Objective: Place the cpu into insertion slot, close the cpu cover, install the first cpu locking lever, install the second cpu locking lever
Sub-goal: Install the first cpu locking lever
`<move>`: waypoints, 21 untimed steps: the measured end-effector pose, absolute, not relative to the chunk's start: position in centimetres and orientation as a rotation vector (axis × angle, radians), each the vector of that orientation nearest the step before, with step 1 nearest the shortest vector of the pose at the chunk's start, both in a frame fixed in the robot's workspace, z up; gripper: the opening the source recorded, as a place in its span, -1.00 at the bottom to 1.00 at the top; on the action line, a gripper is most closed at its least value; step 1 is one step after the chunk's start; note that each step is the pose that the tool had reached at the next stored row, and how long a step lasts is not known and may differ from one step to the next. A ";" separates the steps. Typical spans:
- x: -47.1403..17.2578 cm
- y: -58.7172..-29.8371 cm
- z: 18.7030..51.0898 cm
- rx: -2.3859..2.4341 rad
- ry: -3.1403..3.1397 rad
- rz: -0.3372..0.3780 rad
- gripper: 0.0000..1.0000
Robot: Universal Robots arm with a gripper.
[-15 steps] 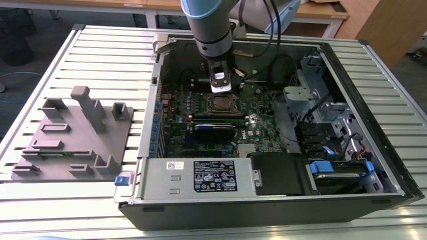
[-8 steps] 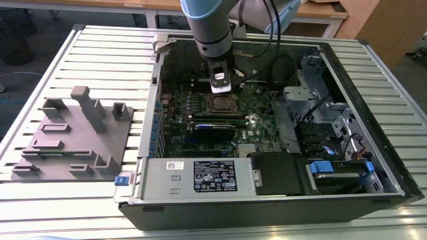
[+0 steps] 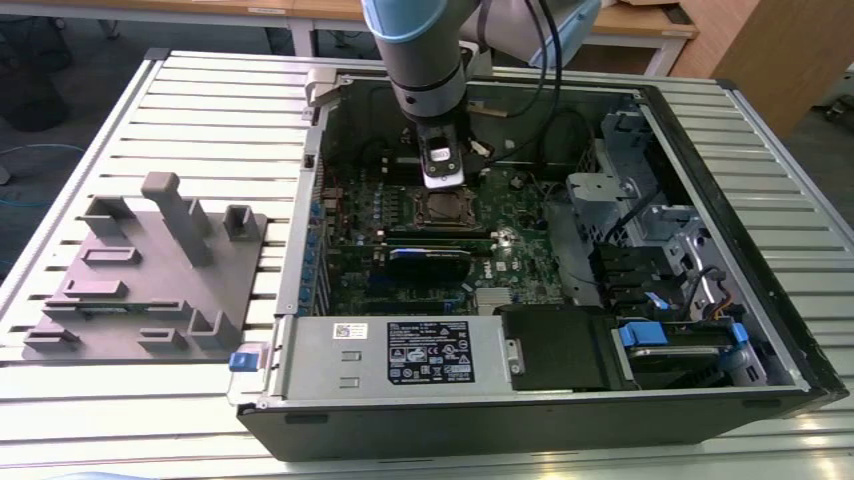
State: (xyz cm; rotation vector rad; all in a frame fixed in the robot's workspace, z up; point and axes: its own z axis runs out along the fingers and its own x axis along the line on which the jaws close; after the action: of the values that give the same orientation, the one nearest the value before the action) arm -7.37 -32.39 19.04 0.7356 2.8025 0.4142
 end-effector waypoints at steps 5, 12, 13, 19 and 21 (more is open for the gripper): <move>-7.2 -32.5 18.9 0.732 2.803 0.404 -0.79; -7.2 -32.5 18.9 0.730 2.804 0.396 -0.79; -7.2 -32.5 19.0 0.730 2.804 0.396 -0.79; -7.2 -32.5 19.4 0.730 2.803 0.398 -0.79; -7.2 -32.5 19.4 0.730 2.803 0.402 -0.79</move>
State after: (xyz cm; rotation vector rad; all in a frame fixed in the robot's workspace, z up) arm -7.21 -32.53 19.42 0.7304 2.8034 0.4021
